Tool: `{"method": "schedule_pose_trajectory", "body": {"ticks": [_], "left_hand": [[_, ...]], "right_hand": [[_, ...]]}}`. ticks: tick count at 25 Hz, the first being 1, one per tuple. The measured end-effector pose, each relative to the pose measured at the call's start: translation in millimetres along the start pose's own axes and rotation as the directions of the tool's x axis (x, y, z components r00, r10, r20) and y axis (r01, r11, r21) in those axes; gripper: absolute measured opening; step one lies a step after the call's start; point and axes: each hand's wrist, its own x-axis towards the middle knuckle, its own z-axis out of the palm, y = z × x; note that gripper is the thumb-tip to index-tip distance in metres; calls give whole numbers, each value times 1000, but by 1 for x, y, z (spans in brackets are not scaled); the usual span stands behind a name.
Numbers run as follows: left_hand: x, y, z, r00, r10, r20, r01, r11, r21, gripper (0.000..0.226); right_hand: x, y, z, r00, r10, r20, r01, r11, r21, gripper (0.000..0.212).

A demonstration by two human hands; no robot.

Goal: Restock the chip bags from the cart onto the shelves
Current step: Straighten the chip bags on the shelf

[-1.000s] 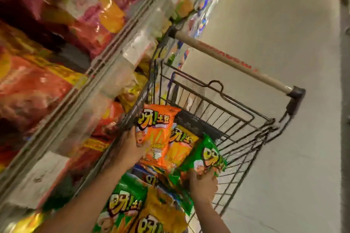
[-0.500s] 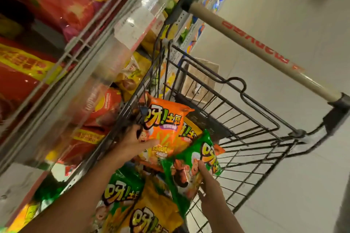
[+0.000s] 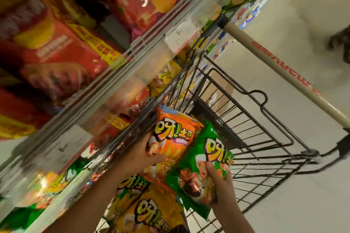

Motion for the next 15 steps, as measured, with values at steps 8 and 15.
{"method": "schedule_pose_trajectory", "body": {"ticks": [8,15], "left_hand": [[-114,-14,-15,962,158,-220,-167,986,-20,88],[-277,-68,-2,842,303,-446,-270,953,138,83]], "right_hand": [[-62,9,12,945,-281,167,309,934,-177,60],[-157,80,19,845,-457,278,535,746,-397,94]]}}
